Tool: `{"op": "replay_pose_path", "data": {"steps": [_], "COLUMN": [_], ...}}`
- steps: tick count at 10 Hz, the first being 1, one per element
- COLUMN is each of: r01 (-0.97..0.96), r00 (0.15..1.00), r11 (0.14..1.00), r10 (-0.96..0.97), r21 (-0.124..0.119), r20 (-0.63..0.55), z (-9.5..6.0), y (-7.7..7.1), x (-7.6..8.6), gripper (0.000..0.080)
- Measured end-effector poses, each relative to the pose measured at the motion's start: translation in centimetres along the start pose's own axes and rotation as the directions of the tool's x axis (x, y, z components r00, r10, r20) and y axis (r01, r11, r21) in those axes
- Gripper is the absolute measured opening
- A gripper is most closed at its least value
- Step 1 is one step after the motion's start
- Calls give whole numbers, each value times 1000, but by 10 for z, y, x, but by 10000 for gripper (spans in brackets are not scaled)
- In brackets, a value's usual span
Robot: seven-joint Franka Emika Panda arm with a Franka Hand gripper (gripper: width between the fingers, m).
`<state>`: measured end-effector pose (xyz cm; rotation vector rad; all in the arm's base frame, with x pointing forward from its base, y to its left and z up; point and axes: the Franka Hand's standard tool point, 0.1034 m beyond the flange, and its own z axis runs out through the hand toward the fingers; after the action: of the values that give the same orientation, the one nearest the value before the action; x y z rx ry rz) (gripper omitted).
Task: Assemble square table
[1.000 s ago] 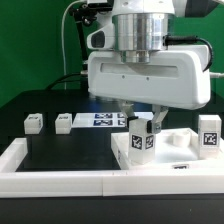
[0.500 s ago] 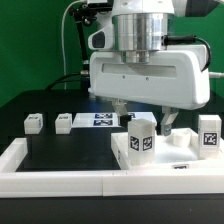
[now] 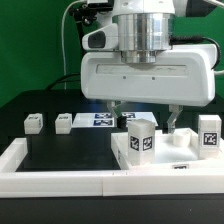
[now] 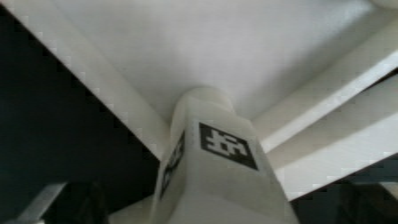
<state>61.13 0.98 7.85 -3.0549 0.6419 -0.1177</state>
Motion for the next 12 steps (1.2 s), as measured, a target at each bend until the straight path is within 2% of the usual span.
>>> {"op": "replay_pose_path", "data": {"steps": [5, 9, 12], "r01": [346, 553, 719], "r00": [938, 833, 695], "r11": [938, 833, 695], "r10": [-346, -553, -719], "r21": [-3, -3, -12], "r20": [0, 1, 7], "z": [0, 0, 0], "y": [3, 4, 6], "x": [1, 2, 2], "gripper": [649, 649, 649]}}
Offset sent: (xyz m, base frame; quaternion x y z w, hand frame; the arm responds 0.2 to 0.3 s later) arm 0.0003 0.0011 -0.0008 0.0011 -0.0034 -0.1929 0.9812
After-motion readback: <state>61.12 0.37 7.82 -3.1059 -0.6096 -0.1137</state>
